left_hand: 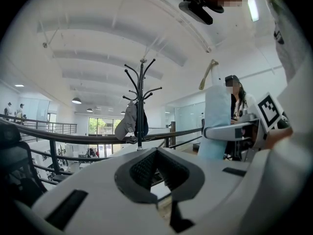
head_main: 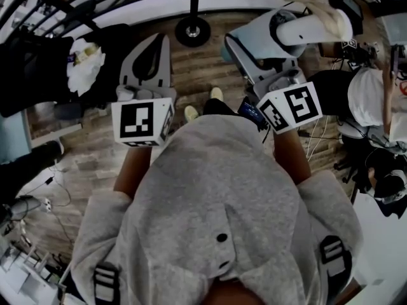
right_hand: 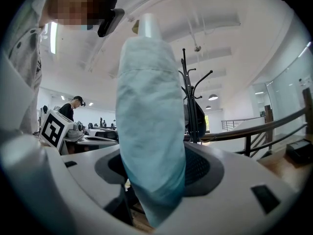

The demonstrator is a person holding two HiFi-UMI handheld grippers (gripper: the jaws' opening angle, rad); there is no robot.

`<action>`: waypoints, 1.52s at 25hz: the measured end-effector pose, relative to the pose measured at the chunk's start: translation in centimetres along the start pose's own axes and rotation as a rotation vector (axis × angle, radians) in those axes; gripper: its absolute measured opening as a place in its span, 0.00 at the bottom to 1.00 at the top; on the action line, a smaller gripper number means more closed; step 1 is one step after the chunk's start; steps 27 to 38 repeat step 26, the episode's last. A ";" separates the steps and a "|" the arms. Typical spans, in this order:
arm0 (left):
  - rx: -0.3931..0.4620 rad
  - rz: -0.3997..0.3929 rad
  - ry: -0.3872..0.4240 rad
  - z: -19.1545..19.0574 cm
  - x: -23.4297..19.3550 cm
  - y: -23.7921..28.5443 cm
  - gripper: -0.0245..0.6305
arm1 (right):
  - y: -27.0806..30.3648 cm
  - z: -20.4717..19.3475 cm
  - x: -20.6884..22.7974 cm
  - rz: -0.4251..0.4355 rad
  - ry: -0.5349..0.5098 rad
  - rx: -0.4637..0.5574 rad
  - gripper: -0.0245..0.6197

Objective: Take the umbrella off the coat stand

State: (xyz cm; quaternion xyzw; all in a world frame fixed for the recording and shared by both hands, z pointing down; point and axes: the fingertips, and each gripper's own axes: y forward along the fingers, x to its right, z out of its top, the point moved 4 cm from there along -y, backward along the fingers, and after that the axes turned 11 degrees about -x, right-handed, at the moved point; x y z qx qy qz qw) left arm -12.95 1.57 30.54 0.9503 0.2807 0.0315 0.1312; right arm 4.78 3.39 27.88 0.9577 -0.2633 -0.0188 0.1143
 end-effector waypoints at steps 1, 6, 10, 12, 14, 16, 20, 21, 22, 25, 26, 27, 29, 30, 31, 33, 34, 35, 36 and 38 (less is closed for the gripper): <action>-0.004 0.001 0.001 0.1 0.1 0.0 0.06 | -0.1 0.0 0.1 0.000 0.002 -0.003 0.49; -0.003 -0.008 -0.001 0.6 1.1 0.5 0.06 | -0.9 -0.3 0.8 -0.005 0.002 -0.019 0.49; -0.017 -0.019 -0.006 0.7 2.7 1.5 0.06 | -2.0 -1.1 1.7 -0.013 0.000 -0.043 0.49; -0.022 -0.024 -0.004 0.6 3.6 1.9 0.06 | -2.6 -1.4 2.3 -0.022 -0.005 -0.054 0.49; -0.024 -0.032 0.001 0.7 4.7 2.3 0.06 | -3.4 -1.6 2.9 -0.022 -0.002 -0.056 0.49; -0.028 -0.037 0.002 0.8 5.9 2.7 0.06 | -4.3 -1.9 3.6 -0.020 0.007 -0.058 0.49; -0.034 -0.044 0.008 1.1 7.7 3.7 0.06 | -5.4 -2.3 5.2 -0.019 0.011 -0.066 0.49; -0.035 -0.046 0.008 1.2 8.0 3.9 0.06 | -5.6 -2.4 5.5 -0.020 0.010 -0.067 0.49; -0.036 -0.047 0.008 1.2 8.3 4.1 0.06 | -5.7 -2.5 5.9 -0.020 0.011 -0.067 0.49; -0.040 -0.051 0.012 1.2 9.4 4.6 0.06 | -6.4 -2.7 6.9 -0.023 0.014 -0.065 0.49; -0.042 -0.051 0.014 1.3 9.8 4.8 0.06 | -6.6 -2.8 7.2 -0.024 0.015 -0.065 0.49; -0.042 -0.051 0.014 1.3 9.8 4.8 0.06 | -6.6 -2.8 7.2 -0.024 0.015 -0.065 0.49; -0.042 -0.051 0.014 1.3 9.8 4.8 0.06 | -6.6 -2.8 7.2 -0.024 0.015 -0.065 0.49; -0.042 -0.051 0.014 1.3 9.8 4.8 0.06 | -6.6 -2.8 7.2 -0.024 0.015 -0.065 0.49; -0.042 -0.051 0.014 1.3 9.8 4.8 0.06 | -6.6 -2.8 7.2 -0.024 0.015 -0.065 0.49; -0.042 -0.051 0.014 1.3 9.8 4.8 0.06 | -6.6 -2.8 7.2 -0.024 0.015 -0.065 0.49; -0.042 -0.051 0.014 1.3 9.8 4.8 0.06 | -6.6 -2.8 7.2 -0.024 0.015 -0.065 0.49; -0.042 -0.051 0.014 1.3 9.8 4.8 0.06 | -6.6 -2.8 7.2 -0.024 0.015 -0.065 0.49; -0.042 -0.051 0.014 1.3 9.8 4.8 0.06 | -6.6 -2.8 7.2 -0.024 0.015 -0.065 0.49; -0.042 -0.051 0.014 1.3 9.8 4.8 0.06 | -6.6 -2.8 7.2 -0.024 0.015 -0.065 0.49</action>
